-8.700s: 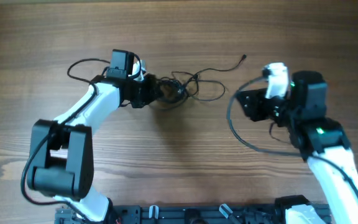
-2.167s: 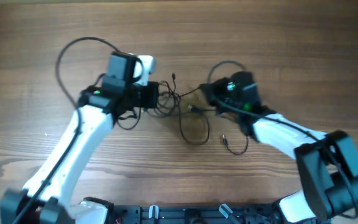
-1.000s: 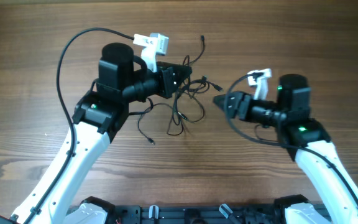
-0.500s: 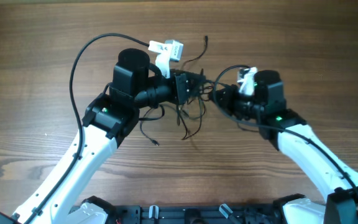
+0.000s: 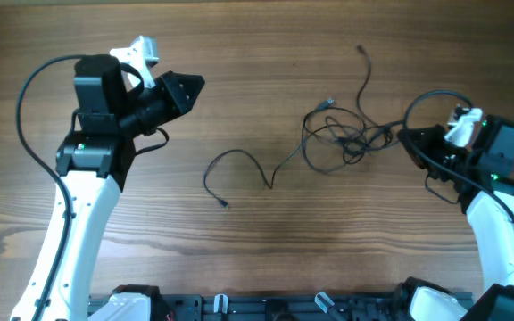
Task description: Untangle cables
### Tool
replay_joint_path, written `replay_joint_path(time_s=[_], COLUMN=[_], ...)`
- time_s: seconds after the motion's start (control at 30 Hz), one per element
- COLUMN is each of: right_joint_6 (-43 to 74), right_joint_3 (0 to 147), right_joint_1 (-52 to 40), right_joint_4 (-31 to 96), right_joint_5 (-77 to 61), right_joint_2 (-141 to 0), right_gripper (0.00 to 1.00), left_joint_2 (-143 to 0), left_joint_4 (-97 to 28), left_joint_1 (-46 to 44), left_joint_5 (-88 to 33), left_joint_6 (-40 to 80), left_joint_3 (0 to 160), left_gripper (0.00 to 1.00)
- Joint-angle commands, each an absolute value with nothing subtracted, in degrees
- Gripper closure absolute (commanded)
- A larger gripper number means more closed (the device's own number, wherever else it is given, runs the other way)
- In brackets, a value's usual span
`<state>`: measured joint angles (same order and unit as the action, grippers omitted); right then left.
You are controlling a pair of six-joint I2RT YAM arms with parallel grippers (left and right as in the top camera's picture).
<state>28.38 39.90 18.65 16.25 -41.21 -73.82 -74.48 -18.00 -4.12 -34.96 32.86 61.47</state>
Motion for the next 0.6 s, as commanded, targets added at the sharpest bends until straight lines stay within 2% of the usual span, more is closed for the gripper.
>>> replay_joint_path(time_s=[0.0, 0.07, 0.1, 0.13, 0.17, 0.23, 0.3, 0.37, 0.43, 0.57], right_joint_6=[14.5, 17.3, 20.1, 22.9, 24.7, 27.3, 30.2, 29.7, 29.8, 32.2], right_joint_3=[40.0, 40.0, 40.0, 40.0, 40.0, 40.0, 40.0, 40.0, 40.2, 41.7], right_joint_1=[14.0, 13.0, 13.0, 13.0, 13.0, 13.1, 13.1, 13.1, 13.1, 13.8], right_joint_4=[16.0, 16.3, 16.8, 17.6, 18.5, 20.0, 21.9, 22.6, 23.1, 30.7], right_joint_5=[-47.6, -45.1, -42.9, -40.1, -38.3, -36.1, -35.8, -34.5, -26.2, -10.1], right_joint_2=[-72.9, -72.9, -72.9, -72.9, -72.9, -72.9, -72.8, -72.7, -72.7, -71.9], right_gripper=[0.94, 0.48, 0.23, 0.04, 0.00, 0.01, 0.00, 0.00, 0.00, 0.00], left_joint_2=[-76.2, -77.7, -78.3, -79.3, -79.8, -81.2, -82.7, -84.1, -85.2, -85.5], left_joint_4=[-17.8, -17.6, -17.4, -17.3, -17.3, -17.3, -17.2, -17.0, -15.0, -11.3], left_joint_1=[-10.0, -15.1, -16.8, -19.6, -21.0, -24.4, -26.8, -27.9, -29.1, -31.1], left_joint_5=[-35.3, -35.3, -35.2, -34.3, -33.2, -29.5, -24.1, -21.8, -22.0, -22.4], left_joint_6=[33.9, 34.0, 33.9, 33.9, 34.0, 34.8, 41.1, 47.7, 53.5, 56.2], left_joint_3=[62.2, 62.2, 62.2, 62.2, 62.2, 62.2, 62.2, 62.2, 62.2, 62.2], left_gripper=[0.71, 0.41, 0.32, 0.27, 0.27, 0.27, 0.24, 0.00, 0.00, 0.00])
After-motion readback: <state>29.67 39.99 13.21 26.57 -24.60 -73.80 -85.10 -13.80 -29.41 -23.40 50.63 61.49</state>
